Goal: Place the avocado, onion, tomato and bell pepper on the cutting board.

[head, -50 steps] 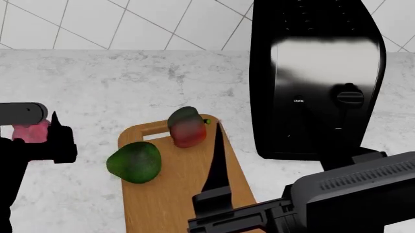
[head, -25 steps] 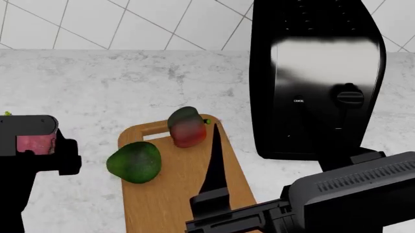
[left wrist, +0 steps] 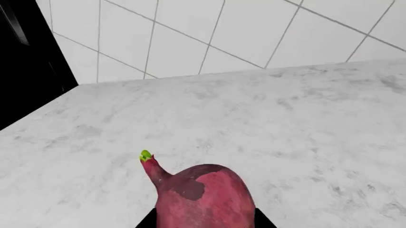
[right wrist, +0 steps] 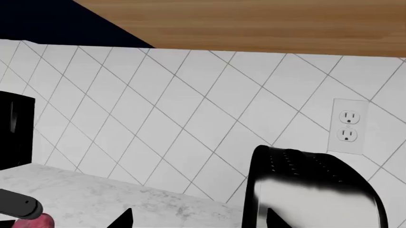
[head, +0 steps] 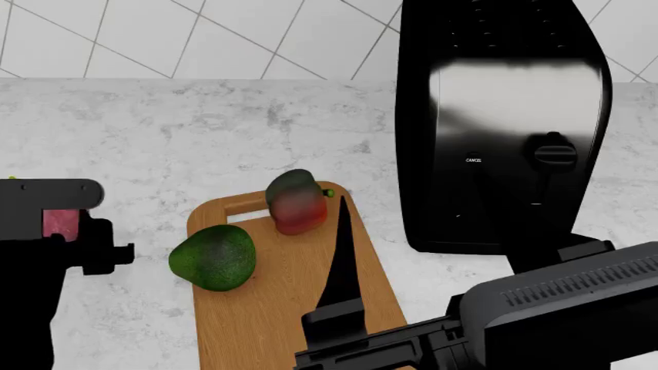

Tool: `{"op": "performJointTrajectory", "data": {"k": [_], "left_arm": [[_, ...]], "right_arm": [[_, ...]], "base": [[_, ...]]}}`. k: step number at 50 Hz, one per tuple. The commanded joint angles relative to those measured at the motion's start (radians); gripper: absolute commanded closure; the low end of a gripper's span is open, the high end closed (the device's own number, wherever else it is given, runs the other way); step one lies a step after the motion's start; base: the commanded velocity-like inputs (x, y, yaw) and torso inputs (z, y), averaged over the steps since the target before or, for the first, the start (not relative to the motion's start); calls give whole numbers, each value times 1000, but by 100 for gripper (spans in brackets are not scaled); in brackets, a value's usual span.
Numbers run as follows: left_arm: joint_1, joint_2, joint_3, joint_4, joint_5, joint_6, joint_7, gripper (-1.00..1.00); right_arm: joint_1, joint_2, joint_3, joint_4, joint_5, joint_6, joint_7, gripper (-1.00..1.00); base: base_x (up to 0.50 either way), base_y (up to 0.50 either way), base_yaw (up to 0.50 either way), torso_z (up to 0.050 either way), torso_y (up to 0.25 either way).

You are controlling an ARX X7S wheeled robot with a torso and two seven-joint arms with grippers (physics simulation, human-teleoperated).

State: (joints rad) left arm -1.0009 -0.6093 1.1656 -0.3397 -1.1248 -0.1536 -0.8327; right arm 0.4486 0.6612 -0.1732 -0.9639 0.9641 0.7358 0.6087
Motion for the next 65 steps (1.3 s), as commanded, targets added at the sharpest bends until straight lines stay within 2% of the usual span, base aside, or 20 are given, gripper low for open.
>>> {"op": "performJointTrajectory", "data": {"k": [1, 10, 16, 23, 25, 29, 34, 38, 47, 52, 65], "left_arm": [[8, 45, -16, -93, -3, 21, 51, 100], [15, 11, -20, -9, 20, 48, 22, 100], [69, -131, -62, 324, 41, 145, -111, 100], [168, -257, -107, 563, 55, 270, -201, 100], [230, -313, -119, 661, 99, 346, -243, 100], [328, -366, -148, 700, 117, 490, -243, 100], [419, -435, -168, 733, 151, 622, -230, 100], [469, -456, -188, 708, 142, 714, -214, 100], [567, -521, -225, 741, 187, 885, -227, 100], [598, -516, -231, 731, 194, 939, -216, 100], [621, -502, -232, 734, 205, 974, -184, 100]], "right_arm": [[-1, -10, 8, -2, -24, 1, -23, -100], [1, -8, 1, -1, -24, -3, -20, -100], [9, -6, 0, -16, -12, -4, -11, -100], [12, -10, -7, -11, -16, -11, -10, -100], [41, -16, -15, -8, 1, -7, -20, -100], [144, -9, -43, 57, 85, 41, -77, -100], [385, -2, -81, 165, 341, 164, -136, -100], [545, 14, -100, 242, 538, 245, -96, -100], [802, -20, -198, 426, 773, 374, -121, -100], [874, -29, -248, 465, 862, 415, -92, -100], [1028, -55, -348, 496, 1079, 473, -65, -100]], "base": [[0, 0, 0, 0, 0], [0, 0, 1, 0, 0], [0, 0, 0, 0, 0], [0, 0, 0, 0, 0], [0, 0, 0, 0, 0], [0, 0, 0, 0, 0], [0, 0, 0, 0, 0], [0, 0, 0, 0, 0], [0, 0, 0, 0, 0], [0, 0, 0, 0, 0], [0, 0, 0, 0, 0]]}}
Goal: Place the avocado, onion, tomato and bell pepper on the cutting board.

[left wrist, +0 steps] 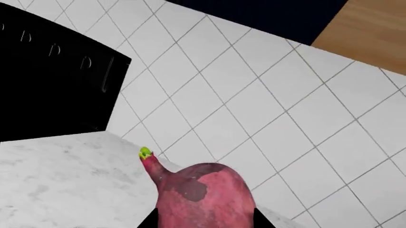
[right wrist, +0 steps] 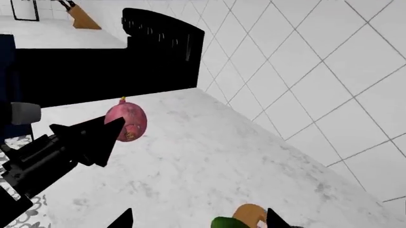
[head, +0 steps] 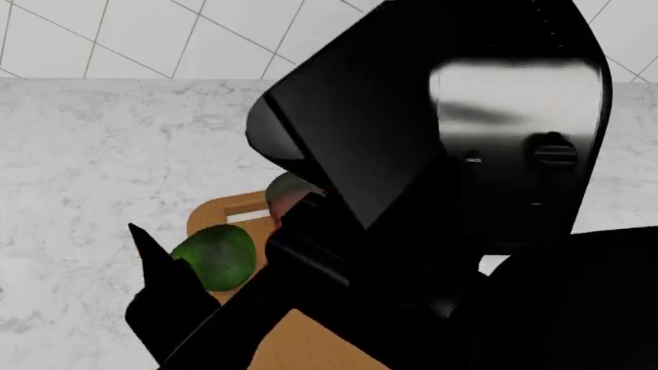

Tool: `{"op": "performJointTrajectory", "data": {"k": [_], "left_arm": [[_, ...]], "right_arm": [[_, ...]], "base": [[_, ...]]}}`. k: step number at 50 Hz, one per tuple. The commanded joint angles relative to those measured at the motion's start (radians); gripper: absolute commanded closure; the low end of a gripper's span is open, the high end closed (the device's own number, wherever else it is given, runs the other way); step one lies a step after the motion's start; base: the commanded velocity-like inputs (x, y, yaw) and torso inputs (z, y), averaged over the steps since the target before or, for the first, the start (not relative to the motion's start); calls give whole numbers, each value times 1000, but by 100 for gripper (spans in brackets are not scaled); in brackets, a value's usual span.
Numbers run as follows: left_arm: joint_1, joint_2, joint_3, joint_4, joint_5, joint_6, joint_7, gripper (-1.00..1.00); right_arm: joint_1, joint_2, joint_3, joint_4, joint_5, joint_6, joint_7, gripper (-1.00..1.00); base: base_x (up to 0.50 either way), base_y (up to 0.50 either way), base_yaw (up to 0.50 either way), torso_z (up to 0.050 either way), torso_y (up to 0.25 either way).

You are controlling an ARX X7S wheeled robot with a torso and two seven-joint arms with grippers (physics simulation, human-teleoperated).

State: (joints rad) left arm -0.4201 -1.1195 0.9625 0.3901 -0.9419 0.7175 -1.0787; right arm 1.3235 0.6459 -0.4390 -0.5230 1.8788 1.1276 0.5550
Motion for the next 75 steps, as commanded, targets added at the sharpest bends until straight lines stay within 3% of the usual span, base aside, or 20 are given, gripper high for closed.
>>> {"op": "performJointTrajectory", "data": {"k": [1, 16, 27, 54, 75], "left_arm": [[41, 8, -29, 5, 22, 103, 65, 100], [38, 17, -27, 11, 39, 70, 71, 100], [46, 15, -34, 7, 29, 77, 79, 100], [54, 22, -44, 19, 43, 61, 84, 100], [58, 34, -46, 22, 52, 42, 94, 100]], "right_arm": [[157, -43, -87, 57, 164, 83, -11, -100], [240, -82, -277, 151, 301, 147, 35, -100], [237, -100, -327, 150, 331, 150, 41, -100], [130, -261, -358, 272, -12, 213, -182, -100], [45, -273, -396, 277, -198, 187, -305, -100]], "base": [[0, 0, 0, 0, 0], [0, 0, 0, 0, 1], [0, 0, 0, 0, 0], [0, 0, 0, 0, 0], [0, 0, 0, 0, 0]]}}
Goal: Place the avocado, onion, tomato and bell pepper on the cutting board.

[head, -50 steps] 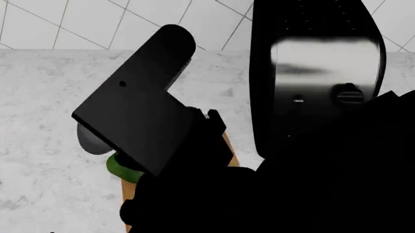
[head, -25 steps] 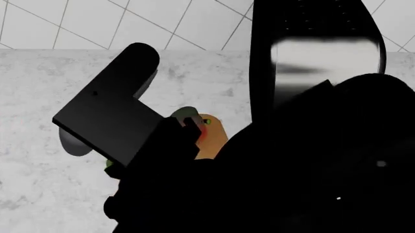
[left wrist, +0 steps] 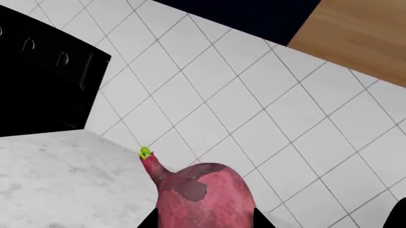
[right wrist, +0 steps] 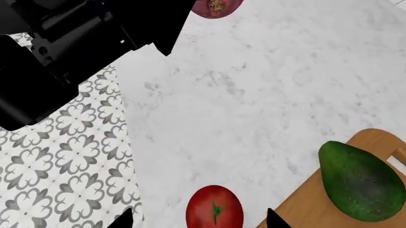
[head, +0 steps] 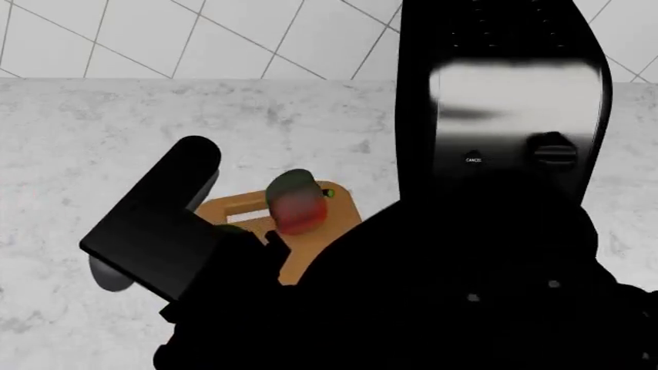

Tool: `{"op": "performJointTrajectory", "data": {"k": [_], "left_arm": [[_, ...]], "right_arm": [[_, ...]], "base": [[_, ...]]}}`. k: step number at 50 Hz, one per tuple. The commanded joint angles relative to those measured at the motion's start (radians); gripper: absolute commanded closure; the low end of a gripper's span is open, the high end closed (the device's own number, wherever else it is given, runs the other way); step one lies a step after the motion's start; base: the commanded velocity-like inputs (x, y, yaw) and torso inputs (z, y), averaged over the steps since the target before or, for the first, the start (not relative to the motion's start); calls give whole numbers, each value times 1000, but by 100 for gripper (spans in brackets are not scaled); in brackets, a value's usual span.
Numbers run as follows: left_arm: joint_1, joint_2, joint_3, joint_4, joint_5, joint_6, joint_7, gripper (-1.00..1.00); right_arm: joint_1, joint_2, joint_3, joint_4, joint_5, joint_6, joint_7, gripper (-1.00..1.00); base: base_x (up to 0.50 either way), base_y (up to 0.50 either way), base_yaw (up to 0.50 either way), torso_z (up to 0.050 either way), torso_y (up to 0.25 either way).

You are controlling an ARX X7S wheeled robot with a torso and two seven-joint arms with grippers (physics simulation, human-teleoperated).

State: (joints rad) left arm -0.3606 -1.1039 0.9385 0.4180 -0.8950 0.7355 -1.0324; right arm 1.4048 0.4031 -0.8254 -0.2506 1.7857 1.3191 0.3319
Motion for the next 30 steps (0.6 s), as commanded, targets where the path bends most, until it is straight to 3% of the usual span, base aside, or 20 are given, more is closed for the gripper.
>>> {"op": "performJointTrajectory", "data": {"k": [1, 30], "left_arm": [[-1, 17, -23, -6, 4, 25, 48, 100], [6, 28, -33, -10, 7, 12, 61, 100]], "right_arm": [[-38, -31, -11, 5, -108, -6, -86, -100], [-96, -78, -126, 70, -334, -70, -268, -100]], "base": [[0, 0, 0, 0, 0], [0, 0, 0, 0, 0]]}}
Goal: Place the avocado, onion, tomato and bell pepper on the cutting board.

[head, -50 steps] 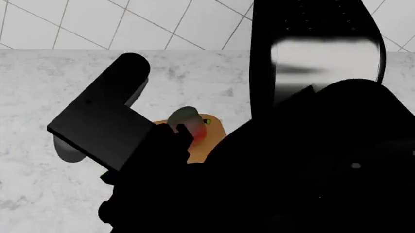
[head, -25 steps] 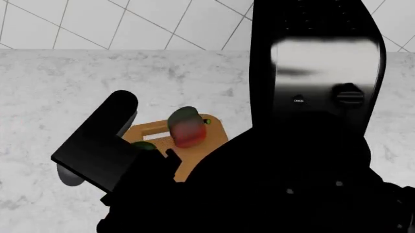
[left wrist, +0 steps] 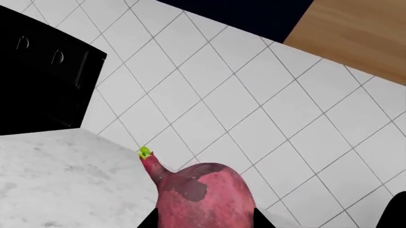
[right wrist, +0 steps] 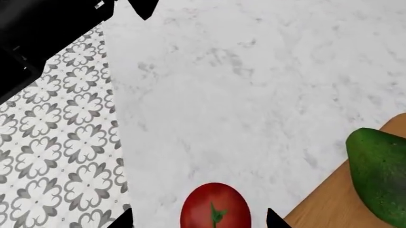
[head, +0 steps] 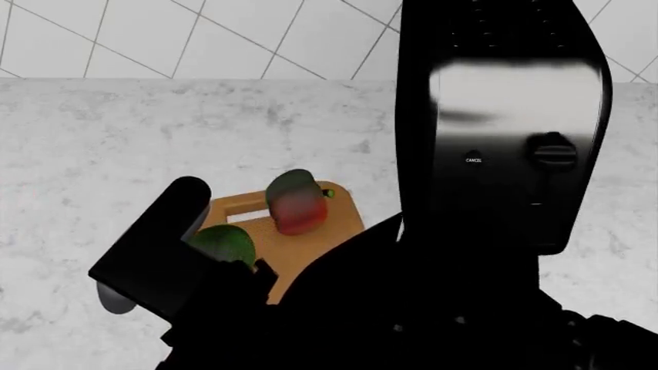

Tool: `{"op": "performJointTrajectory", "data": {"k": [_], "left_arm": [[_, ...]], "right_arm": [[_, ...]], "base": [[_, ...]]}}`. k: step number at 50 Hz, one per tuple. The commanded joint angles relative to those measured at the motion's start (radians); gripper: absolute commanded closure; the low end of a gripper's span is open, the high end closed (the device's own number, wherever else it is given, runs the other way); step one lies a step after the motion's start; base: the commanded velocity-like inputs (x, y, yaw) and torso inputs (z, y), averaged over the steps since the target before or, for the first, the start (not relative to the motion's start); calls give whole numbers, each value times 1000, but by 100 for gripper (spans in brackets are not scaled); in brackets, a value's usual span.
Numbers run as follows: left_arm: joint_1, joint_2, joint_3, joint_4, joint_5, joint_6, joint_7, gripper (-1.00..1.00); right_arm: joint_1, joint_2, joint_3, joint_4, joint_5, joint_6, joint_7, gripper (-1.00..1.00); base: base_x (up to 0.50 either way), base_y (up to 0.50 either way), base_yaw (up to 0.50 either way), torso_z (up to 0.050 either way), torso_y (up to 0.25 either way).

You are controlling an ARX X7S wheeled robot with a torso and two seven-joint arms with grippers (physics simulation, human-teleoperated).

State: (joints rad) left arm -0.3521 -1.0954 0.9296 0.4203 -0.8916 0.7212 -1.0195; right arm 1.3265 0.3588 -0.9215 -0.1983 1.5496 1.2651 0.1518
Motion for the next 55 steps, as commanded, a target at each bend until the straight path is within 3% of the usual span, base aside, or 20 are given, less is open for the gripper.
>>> {"op": "performJointTrajectory", "data": {"k": [1, 55], "left_arm": [[-2, 20, -24, -12, 4, 26, 49, 100], [6, 36, -44, -15, 5, -4, 61, 100]], "right_arm": [[-18, -34, -31, 18, -101, -18, -91, -100], [-79, -51, -132, 95, -225, -101, -177, -100]], "base": [[0, 0, 0, 0, 0], [0, 0, 0, 0, 0]]}}
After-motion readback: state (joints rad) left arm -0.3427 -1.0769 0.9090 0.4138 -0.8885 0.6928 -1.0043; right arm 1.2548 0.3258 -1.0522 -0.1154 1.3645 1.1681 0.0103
